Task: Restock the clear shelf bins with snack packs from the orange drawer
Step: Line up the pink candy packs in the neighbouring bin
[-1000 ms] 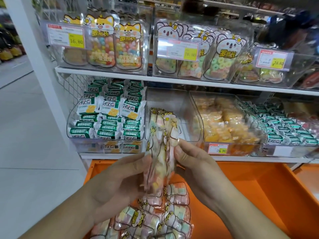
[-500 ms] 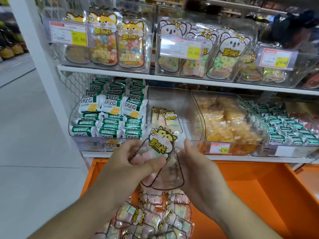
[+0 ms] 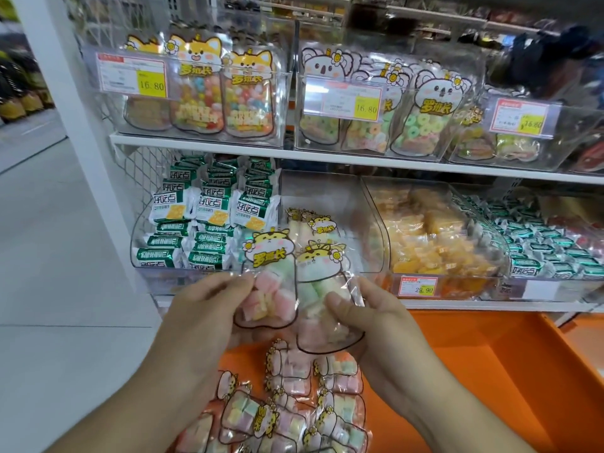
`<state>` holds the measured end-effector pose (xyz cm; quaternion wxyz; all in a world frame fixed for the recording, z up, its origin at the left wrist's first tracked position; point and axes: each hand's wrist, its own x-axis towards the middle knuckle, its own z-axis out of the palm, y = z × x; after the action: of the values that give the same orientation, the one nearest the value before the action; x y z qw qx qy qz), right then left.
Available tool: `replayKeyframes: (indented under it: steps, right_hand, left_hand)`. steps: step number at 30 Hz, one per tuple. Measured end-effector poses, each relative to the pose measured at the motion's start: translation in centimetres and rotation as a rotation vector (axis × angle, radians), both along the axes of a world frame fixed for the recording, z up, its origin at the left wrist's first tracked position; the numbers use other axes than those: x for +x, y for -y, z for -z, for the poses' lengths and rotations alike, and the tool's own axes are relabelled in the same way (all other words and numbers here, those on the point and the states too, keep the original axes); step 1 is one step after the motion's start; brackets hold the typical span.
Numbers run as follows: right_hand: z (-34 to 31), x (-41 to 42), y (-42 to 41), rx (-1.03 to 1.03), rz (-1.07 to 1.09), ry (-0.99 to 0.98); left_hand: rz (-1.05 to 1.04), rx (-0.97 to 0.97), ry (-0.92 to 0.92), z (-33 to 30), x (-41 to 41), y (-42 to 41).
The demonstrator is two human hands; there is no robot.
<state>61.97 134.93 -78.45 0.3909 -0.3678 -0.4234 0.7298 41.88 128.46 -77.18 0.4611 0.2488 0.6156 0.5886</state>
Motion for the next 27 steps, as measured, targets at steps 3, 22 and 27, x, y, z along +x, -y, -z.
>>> replayKeyframes:
  steps: [3,22,27]
  right_hand:
    - [-0.3,0.4,-0.5,-0.054,0.053,-0.059]
    - [-0.4,-2.3,2.8,0.789,0.212,0.796]
    - [-0.8,-1.9,2.8,0.592,0.008,0.455]
  left_hand:
    - [-0.049,0.012,0.008,0.1,-0.9,-0.3]
    - [0.231,0.021,0.226,0.4,3.8,-0.4]
    - [0.275,0.054,0.256,0.3,2.9,-0.4]
